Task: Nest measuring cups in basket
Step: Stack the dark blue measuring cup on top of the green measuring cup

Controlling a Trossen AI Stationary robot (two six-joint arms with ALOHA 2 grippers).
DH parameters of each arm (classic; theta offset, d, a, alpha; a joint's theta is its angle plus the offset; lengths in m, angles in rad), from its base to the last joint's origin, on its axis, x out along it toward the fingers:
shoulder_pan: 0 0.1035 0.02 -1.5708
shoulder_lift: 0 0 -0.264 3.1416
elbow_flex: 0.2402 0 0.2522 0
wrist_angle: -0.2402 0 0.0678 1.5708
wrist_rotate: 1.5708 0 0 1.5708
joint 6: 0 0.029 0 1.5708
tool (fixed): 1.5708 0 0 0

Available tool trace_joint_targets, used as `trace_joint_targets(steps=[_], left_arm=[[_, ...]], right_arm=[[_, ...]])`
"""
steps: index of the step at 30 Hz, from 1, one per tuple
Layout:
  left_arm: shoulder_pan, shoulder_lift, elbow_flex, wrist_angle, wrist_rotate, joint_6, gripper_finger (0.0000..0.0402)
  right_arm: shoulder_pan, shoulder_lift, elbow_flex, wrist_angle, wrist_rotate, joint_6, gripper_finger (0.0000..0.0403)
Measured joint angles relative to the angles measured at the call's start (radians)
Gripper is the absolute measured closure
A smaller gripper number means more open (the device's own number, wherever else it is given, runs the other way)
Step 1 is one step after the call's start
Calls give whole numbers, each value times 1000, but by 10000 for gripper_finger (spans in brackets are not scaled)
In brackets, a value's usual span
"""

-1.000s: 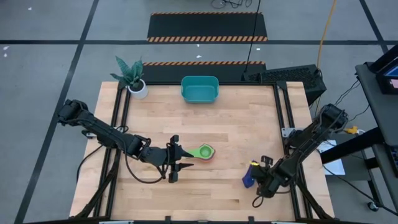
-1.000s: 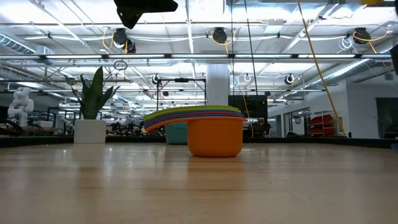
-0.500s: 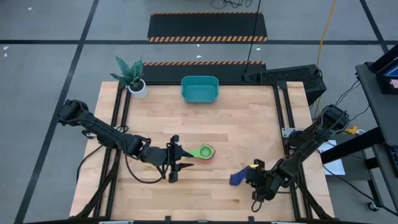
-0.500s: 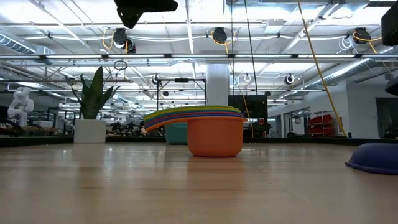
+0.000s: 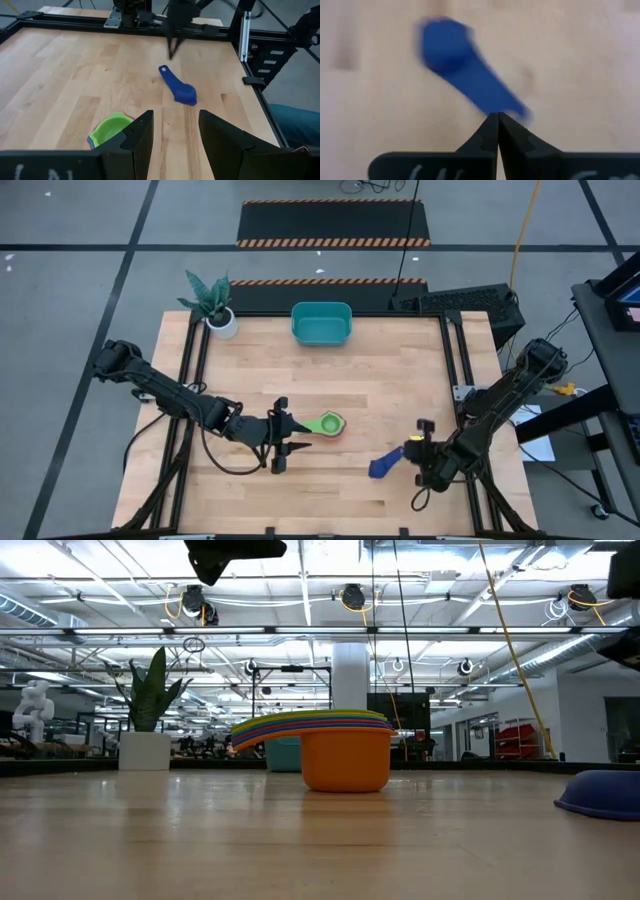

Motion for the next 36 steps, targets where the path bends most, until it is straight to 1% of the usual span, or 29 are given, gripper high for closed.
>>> trace_joint_targets(steps=[2,3,5,7,10,14,17,20,22,24,26,28,31,33,36], left_arm=[[0,0,0,2,0,1,243],[0,0,0,5,0,1,243],[0,0,0,8,0,1,243],[0,0,0,8,0,1,243],[0,0,0,8,0,1,243],[0,0,0,6,0,1,243],[0,0,0,11,0,2,243],[0,0,0,11,0,2,243],[0,0,0,11,0,2,243],[0,0,0,11,0,1,243],[0,0,0,11,0,1,243],[0,0,0,11,0,1,243],[0,0,0,16,0,1,243],[0,0,0,19,0,1,243],[0,0,0,19,0,1,243]], right_arm=[[-1,0,-4,-92,66,37,403],[-2,2,-14,-110,92,54,403],[-13,4,-49,-78,114,67,403],[-27,5,-105,30,100,59,403],[-49,5,-198,239,13,20,403],[-48,2,-268,423,-10,13,403],[-38,4,-271,471,-27,14,403],[-24,5,-271,540,-88,31,403],[-7,6,-270,571,-107,42,403],[13,6,-264,594,-99,45,403],[29,6,-254,620,-64,65,403],[41,6,-234,620,-37,86,403],[54,6,-193,607,-4,73,403],[66,6,-151,539,27,45,403],[86,25,-58,356,48,8,403]])
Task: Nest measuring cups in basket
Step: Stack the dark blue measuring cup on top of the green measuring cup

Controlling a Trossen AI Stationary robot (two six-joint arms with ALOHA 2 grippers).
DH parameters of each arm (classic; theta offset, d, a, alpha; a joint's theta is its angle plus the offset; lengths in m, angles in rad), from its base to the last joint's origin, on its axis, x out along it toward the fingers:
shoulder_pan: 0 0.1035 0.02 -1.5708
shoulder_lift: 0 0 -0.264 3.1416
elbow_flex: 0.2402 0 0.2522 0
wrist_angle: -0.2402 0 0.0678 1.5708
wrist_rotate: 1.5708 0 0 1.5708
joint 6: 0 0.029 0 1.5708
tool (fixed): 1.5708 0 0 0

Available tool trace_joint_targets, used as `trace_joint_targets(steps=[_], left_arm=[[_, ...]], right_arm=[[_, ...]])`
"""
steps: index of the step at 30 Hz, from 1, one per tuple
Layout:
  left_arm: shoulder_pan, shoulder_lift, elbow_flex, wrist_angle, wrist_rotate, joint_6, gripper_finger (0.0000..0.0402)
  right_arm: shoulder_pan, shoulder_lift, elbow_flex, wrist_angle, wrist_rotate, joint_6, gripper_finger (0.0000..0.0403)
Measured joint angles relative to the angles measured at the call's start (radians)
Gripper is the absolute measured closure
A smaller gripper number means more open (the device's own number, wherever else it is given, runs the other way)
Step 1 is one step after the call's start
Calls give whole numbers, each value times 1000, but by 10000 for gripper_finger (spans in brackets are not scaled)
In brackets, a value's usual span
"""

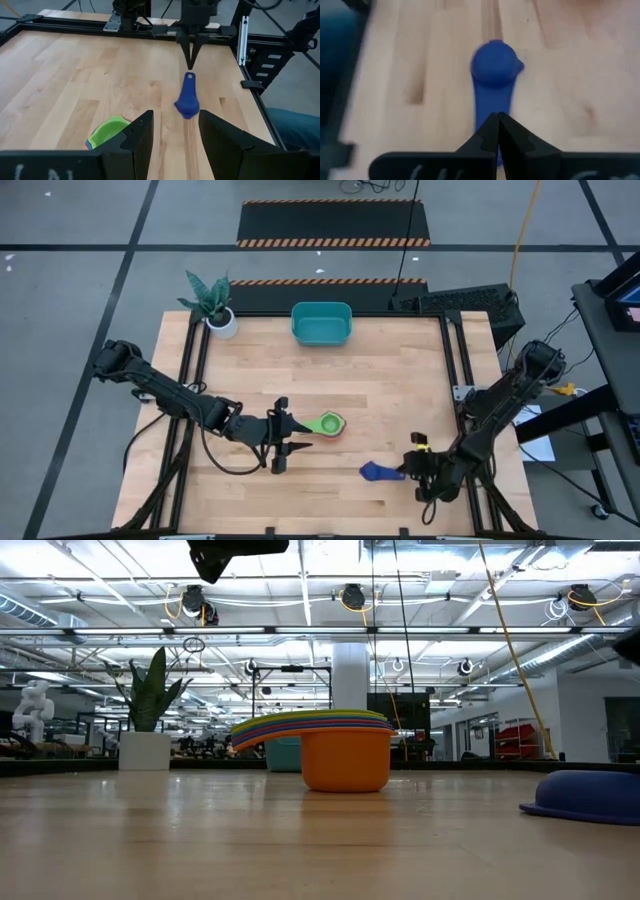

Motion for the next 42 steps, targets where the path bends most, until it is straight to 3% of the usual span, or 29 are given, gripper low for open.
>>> trace_joint_targets(steps=[4,10,19,23,31,42], left_arm=[[0,0,0,-1,0,1,243],[17,0,0,1,0,33,243],[31,0,0,-51,-1,25,243],[32,0,0,-43,-1,24,243],[61,0,0,-6,-1,22,243],[70,0,0,3,-1,19,243]], right_arm=[[49,55,102,-195,-52,-95,403],[134,99,119,-173,-77,-265,393],[151,141,119,-167,33,-579,286],[151,184,119,-163,57,-713,259],[150,244,119,-174,89,-910,272],[145,293,90,-143,218,-1004,310]])
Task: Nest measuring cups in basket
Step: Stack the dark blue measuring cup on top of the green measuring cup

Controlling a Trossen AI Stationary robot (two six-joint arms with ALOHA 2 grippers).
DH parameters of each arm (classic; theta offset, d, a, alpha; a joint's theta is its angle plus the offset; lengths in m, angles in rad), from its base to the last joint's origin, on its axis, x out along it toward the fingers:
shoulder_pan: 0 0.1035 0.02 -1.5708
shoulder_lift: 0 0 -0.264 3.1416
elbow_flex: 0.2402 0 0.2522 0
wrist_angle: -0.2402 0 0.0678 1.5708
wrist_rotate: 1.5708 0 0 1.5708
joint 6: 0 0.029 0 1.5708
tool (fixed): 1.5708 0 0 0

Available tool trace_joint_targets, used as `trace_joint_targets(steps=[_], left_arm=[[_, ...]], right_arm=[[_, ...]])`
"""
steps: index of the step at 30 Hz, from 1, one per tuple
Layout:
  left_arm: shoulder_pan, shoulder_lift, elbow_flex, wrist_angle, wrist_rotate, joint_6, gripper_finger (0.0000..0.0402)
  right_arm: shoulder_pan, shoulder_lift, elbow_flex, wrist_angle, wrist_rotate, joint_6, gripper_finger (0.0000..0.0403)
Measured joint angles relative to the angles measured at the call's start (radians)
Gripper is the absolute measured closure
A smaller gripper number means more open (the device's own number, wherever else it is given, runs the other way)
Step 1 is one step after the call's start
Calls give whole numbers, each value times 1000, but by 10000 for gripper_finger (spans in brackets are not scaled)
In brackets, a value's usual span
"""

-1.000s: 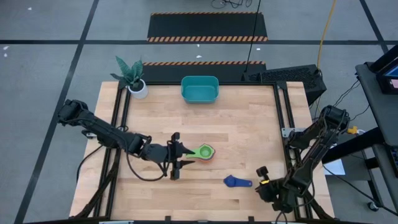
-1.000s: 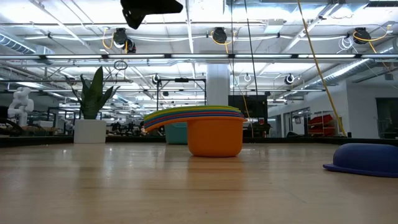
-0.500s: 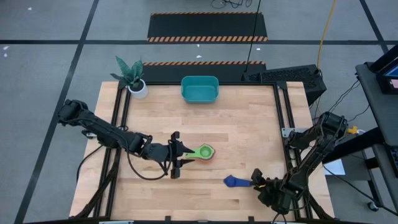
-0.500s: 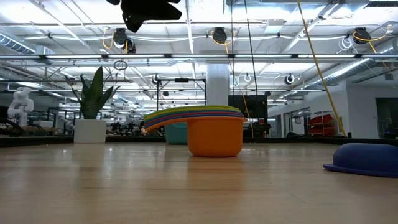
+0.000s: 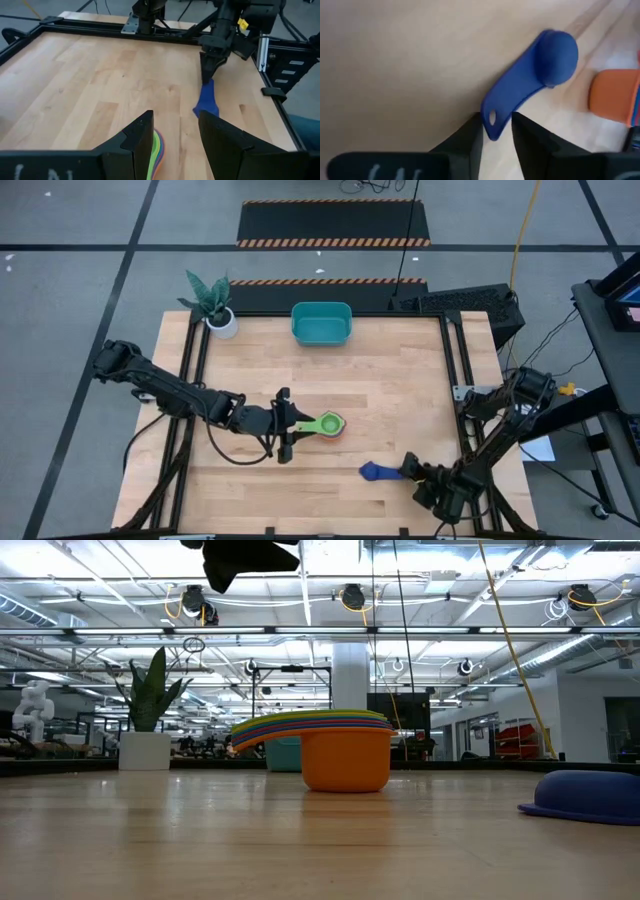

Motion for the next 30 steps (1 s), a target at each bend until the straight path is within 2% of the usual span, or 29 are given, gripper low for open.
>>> trace_joint_targets(steps=[7,16,19,24,30], left_arm=[[0,0,0,0,0,-17,243],[0,0,0,0,0,16,243],[0,0,0,7,0,61,243],[0,0,0,45,1,159,243],[-5,0,0,105,1,239,243]], right_arm=[[-2,1,-12,14,22,-14,391],[-2,-22,-11,135,104,11,400],[-2,-71,-11,181,185,63,401],[-2,-178,-11,271,387,152,402],[-5,-270,-11,510,624,99,402]])
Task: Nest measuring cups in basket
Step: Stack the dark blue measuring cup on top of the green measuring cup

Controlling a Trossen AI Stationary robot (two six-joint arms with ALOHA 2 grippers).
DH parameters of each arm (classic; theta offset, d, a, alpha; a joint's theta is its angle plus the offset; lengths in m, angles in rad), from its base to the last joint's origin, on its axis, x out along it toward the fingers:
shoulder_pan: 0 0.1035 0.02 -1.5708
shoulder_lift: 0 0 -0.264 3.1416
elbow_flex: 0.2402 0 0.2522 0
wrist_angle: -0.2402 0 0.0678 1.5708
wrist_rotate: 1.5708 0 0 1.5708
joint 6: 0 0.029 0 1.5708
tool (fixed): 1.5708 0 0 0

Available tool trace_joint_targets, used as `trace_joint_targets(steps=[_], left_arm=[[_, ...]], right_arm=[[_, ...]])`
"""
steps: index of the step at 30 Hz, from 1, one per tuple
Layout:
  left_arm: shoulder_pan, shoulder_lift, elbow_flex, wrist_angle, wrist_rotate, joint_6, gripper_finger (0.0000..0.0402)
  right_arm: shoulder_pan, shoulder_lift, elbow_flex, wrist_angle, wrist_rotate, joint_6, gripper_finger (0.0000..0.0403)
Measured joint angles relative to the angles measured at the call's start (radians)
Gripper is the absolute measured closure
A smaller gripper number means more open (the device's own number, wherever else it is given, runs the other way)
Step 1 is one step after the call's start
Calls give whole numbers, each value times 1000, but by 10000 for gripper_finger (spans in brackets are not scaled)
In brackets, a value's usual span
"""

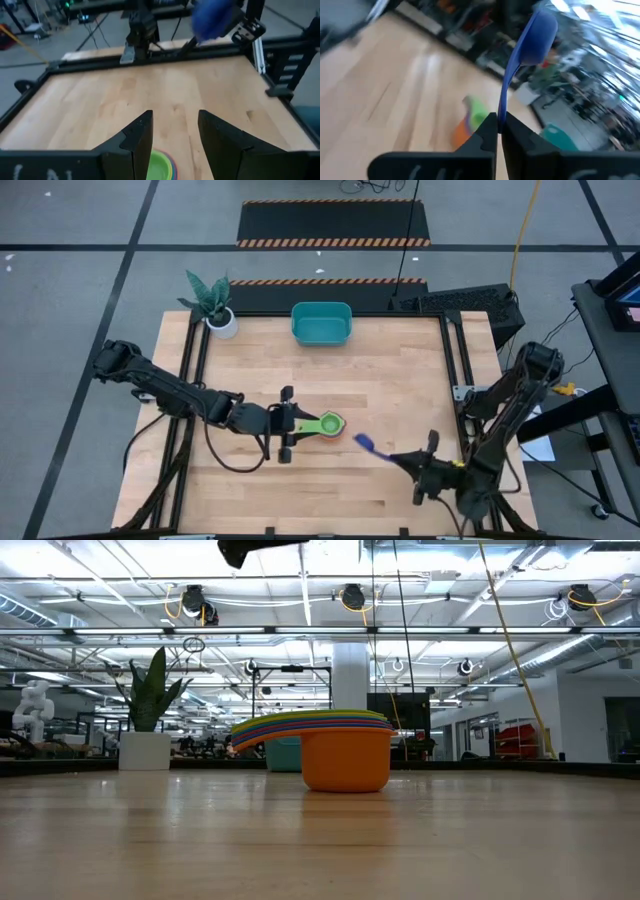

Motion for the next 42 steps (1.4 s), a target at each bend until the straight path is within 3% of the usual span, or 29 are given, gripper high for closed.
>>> trace_joint_targets(steps=[5,11,17,20,24,29,34,42], left_arm=[[-25,5,0,115,0,7,243],[-68,100,1,410,0,120,243],[-65,227,1,715,-10,239,243],[-49,250,1,813,-7,215,243],[-15,249,1,892,109,150,242],[12,249,1,947,176,120,242],[5,249,1,941,240,151,234],[-9,249,1,942,181,127,178]], right_arm=[[-29,-23,1,284,86,-146,402],[-95,-6,1,526,76,-331,402],[-134,-7,1,717,-1,-509,403],[-153,-6,1,832,-63,-596,403],[-187,-7,1,976,-214,-681,403],[-258,19,1,990,-426,-597,403],[-314,89,1,1088,-490,-591,403],[-392,135,1,1149,-656,-564,403]])
